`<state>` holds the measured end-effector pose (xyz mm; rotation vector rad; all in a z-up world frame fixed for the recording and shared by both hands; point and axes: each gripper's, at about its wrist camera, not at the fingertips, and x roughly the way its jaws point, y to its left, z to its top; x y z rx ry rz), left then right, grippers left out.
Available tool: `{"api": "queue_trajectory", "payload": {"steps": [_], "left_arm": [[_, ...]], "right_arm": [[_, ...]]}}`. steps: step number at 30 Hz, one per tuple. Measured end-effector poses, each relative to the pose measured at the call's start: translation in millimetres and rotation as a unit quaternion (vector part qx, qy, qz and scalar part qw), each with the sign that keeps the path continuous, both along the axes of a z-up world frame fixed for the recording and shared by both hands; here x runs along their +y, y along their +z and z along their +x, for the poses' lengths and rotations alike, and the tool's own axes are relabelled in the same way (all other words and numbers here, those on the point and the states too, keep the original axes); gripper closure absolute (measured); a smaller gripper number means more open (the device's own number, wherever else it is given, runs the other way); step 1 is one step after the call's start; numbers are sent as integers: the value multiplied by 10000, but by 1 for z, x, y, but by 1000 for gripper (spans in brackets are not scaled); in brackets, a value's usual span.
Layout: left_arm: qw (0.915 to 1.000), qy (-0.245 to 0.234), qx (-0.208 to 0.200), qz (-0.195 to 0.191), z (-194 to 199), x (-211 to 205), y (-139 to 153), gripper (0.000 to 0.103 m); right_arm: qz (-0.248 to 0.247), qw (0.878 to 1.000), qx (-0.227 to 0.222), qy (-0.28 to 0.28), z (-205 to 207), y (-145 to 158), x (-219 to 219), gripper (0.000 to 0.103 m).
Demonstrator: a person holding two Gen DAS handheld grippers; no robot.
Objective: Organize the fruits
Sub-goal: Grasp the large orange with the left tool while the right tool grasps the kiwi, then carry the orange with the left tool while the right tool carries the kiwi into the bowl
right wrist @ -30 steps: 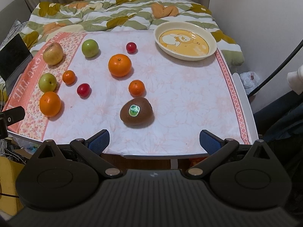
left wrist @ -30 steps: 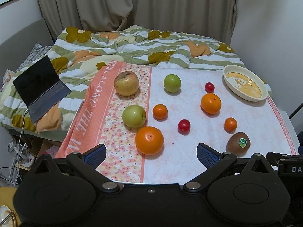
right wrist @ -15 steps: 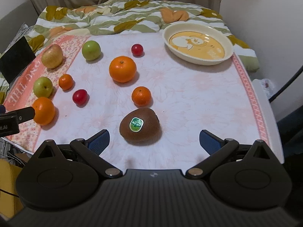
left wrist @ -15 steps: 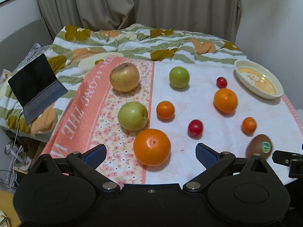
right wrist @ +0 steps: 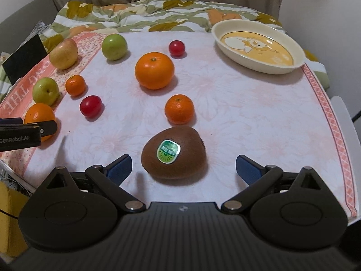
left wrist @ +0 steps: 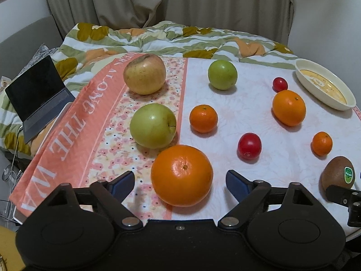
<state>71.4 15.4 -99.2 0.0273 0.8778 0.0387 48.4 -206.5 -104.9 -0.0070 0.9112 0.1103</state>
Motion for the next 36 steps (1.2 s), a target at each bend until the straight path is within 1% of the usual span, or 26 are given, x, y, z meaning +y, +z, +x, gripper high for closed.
{"api": "queue_trajectory", "payload": {"steps": [1,2,4,8,11,13,15,17,21,25,30,36], "left_arm": [[10000,-12,28,8,1,0,-2,21],[10000,-20,73,13,2,-1,-3,23],[9998,-32,172,-97,5,1,-7,39],[9996,-15,190,-226,4,6,-8,40],[9995,-38,175,-248,2,7,-8,40],[9996,-50,160,-240,0,8,-7,40],[9995,-68,146,-254,-2,9,-7,40],[9995,-90,140,-262,-4,11,-7,41],[9995,-136,104,-254,-7,14,-2,41],[9994,-240,-2,-258,-14,15,8,41],[9986,-413,-177,-294,-20,12,27,41],[9961,-624,-493,-381,-22,6,65,41]], "right_arm": [[15,10000,-14,25,1,-1,1,0],[20,10000,-28,44,2,-1,2,0],[2,10000,-33,78,4,-3,4,0],[-34,9999,-36,133,7,-4,7,0],[-23,9999,-14,108,9,-6,8,0],[-21,10000,8,93,9,-8,10,9],[-41,10000,-6,63,9,-9,11,12],[-52,10000,-35,38,8,-10,13,22],[-56,10000,-80,18,6,-10,13,23],[23,9999,-89,-71,5,-6,12,24],[51,9996,-213,-169,-2,11,12,24],[127,9985,-428,-322,-13,49,7,24]]}}
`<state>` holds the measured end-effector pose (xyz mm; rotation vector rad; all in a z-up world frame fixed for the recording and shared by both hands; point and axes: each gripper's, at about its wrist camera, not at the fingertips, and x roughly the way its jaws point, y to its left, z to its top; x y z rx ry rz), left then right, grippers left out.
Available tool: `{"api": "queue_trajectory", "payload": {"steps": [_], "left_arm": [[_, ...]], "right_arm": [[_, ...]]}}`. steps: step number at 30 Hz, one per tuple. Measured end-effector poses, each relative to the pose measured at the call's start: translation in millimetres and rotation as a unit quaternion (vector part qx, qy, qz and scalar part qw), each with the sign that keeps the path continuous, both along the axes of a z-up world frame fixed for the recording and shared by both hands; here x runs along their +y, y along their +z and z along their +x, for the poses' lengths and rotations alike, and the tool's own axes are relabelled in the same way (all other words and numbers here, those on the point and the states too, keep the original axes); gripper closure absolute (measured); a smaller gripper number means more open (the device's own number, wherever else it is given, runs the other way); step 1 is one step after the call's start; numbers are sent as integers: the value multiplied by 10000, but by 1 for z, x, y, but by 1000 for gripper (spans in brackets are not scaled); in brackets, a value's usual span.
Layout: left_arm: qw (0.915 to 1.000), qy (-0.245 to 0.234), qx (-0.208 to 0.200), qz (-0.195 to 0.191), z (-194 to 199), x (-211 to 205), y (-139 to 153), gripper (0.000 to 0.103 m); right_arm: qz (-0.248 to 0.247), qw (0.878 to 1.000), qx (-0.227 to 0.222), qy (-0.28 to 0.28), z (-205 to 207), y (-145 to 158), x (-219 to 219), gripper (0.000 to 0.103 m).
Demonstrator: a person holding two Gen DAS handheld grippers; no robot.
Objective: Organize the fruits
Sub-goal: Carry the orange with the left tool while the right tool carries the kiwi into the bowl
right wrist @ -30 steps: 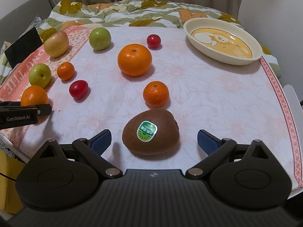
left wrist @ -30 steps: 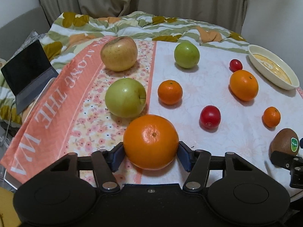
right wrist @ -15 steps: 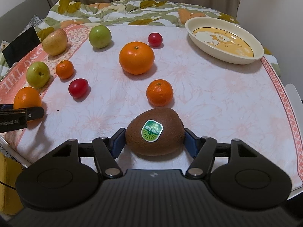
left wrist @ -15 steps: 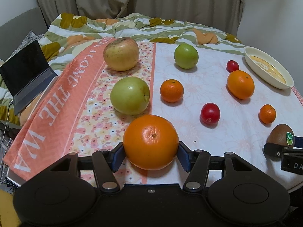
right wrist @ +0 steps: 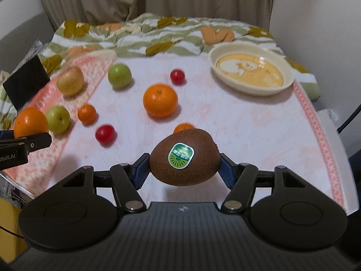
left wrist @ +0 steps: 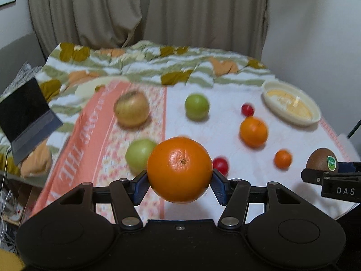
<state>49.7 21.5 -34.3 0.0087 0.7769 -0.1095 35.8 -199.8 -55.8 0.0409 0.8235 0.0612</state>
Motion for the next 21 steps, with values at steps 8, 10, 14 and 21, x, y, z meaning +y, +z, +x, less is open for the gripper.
{"api": "queue_trajectory", "payload": {"steps": [8,10,14,21], "left_arm": [[9989,-210,-403,-144,16,-23,49,41],[9984,-251,-465,-185,23,-33,57,41],[9976,-292,-569,-255,41,-59,69,41],[9970,-199,-632,-391,78,-111,81,41]], "right_arm": [[191,9992,-321,-137,6,51,-35,24],[151,9990,-386,-155,12,62,-46,24],[133,9984,-526,-153,31,80,-79,24],[-30,9980,-633,58,79,97,-136,24]]}}
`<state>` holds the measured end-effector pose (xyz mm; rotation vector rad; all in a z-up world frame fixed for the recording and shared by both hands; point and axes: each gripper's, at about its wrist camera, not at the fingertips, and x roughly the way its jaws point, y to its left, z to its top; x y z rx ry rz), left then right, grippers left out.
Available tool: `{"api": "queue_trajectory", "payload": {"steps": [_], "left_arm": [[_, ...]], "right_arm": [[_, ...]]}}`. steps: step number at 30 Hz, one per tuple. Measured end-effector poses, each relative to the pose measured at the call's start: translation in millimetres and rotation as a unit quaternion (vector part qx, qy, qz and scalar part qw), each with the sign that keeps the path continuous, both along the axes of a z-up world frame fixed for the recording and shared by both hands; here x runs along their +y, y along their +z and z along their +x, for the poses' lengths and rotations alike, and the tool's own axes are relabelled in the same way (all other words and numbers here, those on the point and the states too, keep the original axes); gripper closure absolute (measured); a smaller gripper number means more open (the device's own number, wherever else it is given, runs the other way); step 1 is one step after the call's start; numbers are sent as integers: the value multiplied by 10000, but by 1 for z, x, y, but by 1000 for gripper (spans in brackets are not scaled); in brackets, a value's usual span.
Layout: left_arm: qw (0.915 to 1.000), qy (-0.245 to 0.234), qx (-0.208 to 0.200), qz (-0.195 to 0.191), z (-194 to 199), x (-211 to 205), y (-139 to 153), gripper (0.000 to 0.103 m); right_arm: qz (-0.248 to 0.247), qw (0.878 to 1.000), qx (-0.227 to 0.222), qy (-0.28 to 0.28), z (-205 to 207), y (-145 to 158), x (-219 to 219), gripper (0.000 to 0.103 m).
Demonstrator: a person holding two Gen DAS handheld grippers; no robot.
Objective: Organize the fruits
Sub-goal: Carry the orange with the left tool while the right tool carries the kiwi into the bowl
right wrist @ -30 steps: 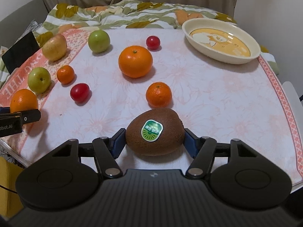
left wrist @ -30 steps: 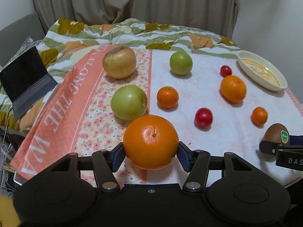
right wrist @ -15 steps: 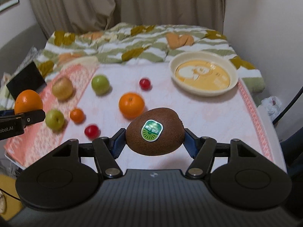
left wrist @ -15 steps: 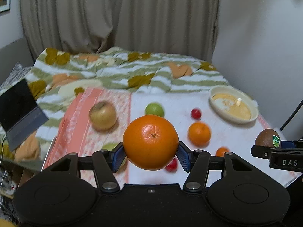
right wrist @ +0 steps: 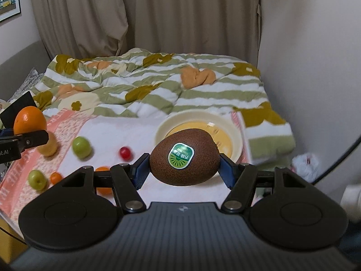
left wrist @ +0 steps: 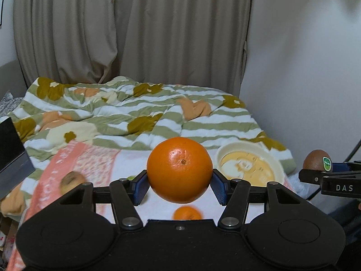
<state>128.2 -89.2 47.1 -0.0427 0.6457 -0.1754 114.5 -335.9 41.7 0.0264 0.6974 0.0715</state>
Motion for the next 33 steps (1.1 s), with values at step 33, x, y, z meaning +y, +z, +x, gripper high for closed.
{"api": "queue_trajectory", "payload": {"steps": [33], "left_arm": [[9704,-1963,834,1130,211,-188,-132,41]], "right_arm": [[217,9967,708,-337,189,-81,-111,24]]}}
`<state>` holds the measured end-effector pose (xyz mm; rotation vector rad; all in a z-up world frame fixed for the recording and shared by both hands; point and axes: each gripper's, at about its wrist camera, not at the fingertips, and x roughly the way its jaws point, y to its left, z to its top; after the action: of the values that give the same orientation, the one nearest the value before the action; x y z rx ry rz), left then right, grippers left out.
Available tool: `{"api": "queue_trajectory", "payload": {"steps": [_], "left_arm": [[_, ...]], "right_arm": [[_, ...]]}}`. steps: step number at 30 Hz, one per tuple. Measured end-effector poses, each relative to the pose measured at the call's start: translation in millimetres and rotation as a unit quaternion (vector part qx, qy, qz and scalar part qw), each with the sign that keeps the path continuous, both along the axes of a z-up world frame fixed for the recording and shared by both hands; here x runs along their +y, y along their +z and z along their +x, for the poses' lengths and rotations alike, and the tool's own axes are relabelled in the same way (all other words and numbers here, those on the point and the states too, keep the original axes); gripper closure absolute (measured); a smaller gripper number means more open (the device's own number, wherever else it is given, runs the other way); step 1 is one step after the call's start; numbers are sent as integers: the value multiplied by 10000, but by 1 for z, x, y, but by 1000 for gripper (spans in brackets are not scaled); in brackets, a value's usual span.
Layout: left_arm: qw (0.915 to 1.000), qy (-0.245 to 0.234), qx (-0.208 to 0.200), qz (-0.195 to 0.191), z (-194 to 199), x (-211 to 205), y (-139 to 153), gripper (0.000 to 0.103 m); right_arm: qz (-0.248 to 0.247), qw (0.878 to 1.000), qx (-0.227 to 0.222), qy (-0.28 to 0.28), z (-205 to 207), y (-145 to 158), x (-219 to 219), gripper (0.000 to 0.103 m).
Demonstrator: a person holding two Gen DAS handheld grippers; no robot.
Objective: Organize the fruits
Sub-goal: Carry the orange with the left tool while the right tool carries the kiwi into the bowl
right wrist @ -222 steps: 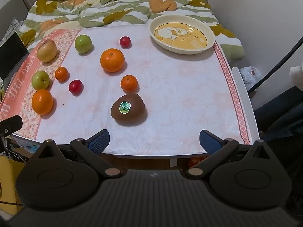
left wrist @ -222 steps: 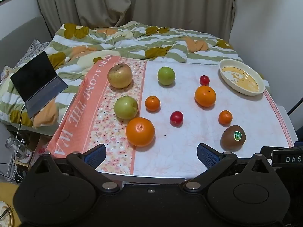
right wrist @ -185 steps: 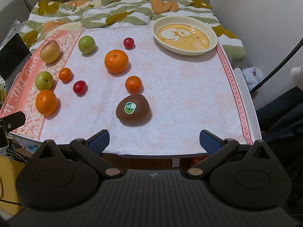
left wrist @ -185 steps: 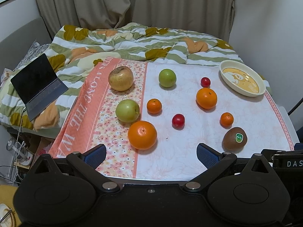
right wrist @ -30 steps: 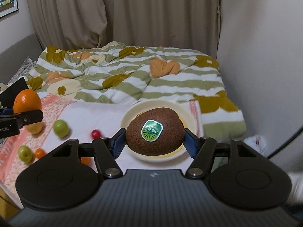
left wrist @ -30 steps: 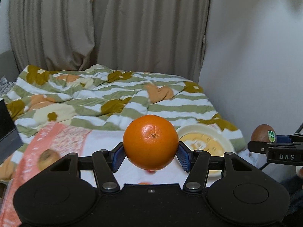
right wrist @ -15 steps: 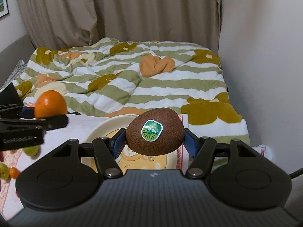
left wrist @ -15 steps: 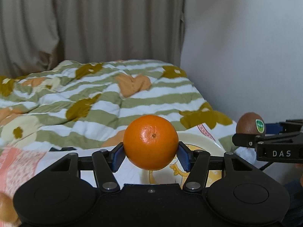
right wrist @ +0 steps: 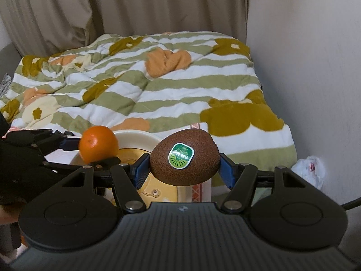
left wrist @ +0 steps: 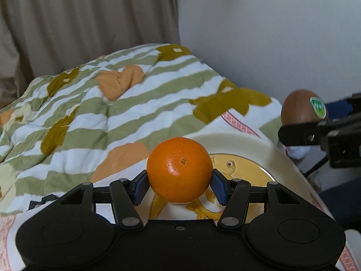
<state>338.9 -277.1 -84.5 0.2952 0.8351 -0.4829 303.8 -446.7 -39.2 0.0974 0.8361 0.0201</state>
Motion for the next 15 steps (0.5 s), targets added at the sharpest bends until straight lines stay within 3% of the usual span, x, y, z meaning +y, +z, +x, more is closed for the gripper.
{"api": "queue_trajectory", "payload": {"steps": [5,7,9,15], "left_arm": [[9996,-122,-59,257,2,-10,-10,39],[9988,-143,-261,383,-3,-11,-8,15],[9979,-171,-511,347,-11,-7,1,3],[9991,127,-372,151,-16,17,19,3]], "right_arm": [[21,10000,36,-79,1,-4,-6,24],[35,9999,31,-93,1,-4,-8,24],[25,9999,11,-98,2,-2,-10,24],[-13,9999,-59,88,4,5,-8,24]]}}
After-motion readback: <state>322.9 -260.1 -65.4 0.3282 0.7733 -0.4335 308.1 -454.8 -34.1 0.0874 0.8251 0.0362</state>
